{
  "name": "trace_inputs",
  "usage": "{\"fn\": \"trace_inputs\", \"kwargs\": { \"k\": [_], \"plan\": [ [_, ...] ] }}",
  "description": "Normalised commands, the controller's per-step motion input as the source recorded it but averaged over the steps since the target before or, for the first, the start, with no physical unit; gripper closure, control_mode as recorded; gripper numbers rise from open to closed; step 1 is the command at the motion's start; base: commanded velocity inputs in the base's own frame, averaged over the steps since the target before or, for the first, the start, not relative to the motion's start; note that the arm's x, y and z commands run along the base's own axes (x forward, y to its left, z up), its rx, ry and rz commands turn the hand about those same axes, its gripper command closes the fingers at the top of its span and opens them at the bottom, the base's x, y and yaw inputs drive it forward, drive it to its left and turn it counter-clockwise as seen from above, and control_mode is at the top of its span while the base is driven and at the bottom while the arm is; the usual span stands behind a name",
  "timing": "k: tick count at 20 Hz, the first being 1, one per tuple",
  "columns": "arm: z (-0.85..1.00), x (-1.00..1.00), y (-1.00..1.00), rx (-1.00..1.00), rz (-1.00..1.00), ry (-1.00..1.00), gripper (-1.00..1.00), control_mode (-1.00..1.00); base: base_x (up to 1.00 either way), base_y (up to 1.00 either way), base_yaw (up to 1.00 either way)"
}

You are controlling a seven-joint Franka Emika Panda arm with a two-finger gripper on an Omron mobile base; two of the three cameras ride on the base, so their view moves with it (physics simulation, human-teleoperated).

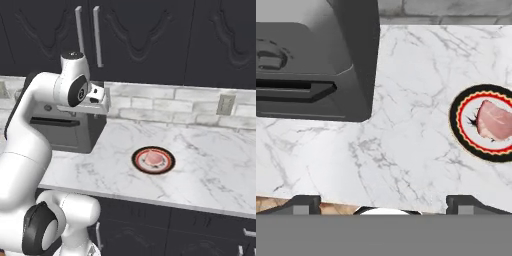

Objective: Open the toaster oven door. Place the bread on the top rack in the toaster oven and place the steak on the bottom rack.

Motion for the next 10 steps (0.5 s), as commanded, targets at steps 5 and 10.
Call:
{"fn": "trace_inputs", "kwargs": {
  "k": [5, 10],
  "plan": [
    [0.00, 0.00, 0.00, 0.00, 0.00, 0.00, -1.00, 1.00, 0.00, -0.59, -0.02],
    [0.00, 0.00, 0.00, 0.00, 0.00, 0.00, -1.00, 1.00, 0.00, -0.38, 0.00]
  ]
}}
